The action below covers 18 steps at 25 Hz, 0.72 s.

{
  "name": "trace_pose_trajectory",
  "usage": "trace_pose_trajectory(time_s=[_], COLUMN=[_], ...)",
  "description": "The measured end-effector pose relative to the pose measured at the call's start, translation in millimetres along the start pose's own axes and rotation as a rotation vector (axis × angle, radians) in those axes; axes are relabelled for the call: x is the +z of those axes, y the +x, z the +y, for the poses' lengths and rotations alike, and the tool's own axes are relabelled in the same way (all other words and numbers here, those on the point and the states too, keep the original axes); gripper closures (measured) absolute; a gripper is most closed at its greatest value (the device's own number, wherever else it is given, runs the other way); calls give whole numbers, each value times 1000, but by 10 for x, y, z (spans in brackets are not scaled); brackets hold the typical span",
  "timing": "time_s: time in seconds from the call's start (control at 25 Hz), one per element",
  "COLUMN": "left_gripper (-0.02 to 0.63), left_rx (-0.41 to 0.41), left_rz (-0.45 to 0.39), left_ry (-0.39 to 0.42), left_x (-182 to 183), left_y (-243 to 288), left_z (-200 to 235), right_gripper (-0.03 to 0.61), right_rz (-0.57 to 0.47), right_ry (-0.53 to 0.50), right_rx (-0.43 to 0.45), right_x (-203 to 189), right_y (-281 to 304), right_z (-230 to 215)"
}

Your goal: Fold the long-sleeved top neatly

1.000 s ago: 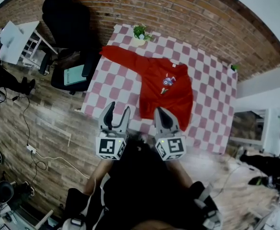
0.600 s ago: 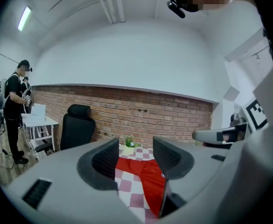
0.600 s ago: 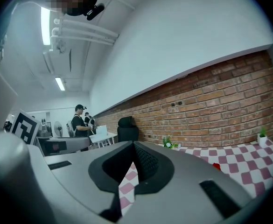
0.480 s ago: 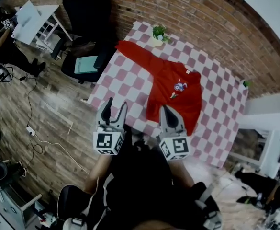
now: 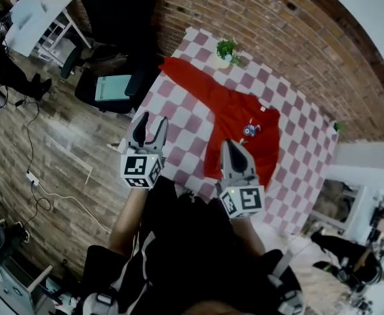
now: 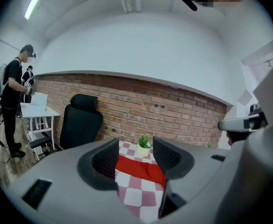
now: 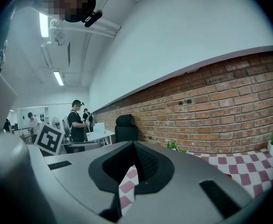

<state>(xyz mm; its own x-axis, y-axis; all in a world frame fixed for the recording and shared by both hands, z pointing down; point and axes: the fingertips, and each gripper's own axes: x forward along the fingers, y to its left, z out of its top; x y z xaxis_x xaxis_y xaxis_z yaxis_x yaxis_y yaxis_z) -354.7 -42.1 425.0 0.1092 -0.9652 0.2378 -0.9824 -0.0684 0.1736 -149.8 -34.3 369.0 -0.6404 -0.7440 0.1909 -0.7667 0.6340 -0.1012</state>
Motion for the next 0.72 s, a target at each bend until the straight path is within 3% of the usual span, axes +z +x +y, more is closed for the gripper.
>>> trace_pose_trajectory(time_s=[0.12, 0.72], left_gripper=[403, 403], left_rx=[-21, -68], left_rz=[63, 266], left_ry=[20, -75], left_x=[-87, -817], left_y=[417, 2086], left_z=[257, 1357], right_gripper=[571, 571], right_rz=[20, 120], right_ry=[-9, -9], right_rx=[-14, -46], right_x=[42, 28], right_y=[317, 1650], right_z=[7, 218])
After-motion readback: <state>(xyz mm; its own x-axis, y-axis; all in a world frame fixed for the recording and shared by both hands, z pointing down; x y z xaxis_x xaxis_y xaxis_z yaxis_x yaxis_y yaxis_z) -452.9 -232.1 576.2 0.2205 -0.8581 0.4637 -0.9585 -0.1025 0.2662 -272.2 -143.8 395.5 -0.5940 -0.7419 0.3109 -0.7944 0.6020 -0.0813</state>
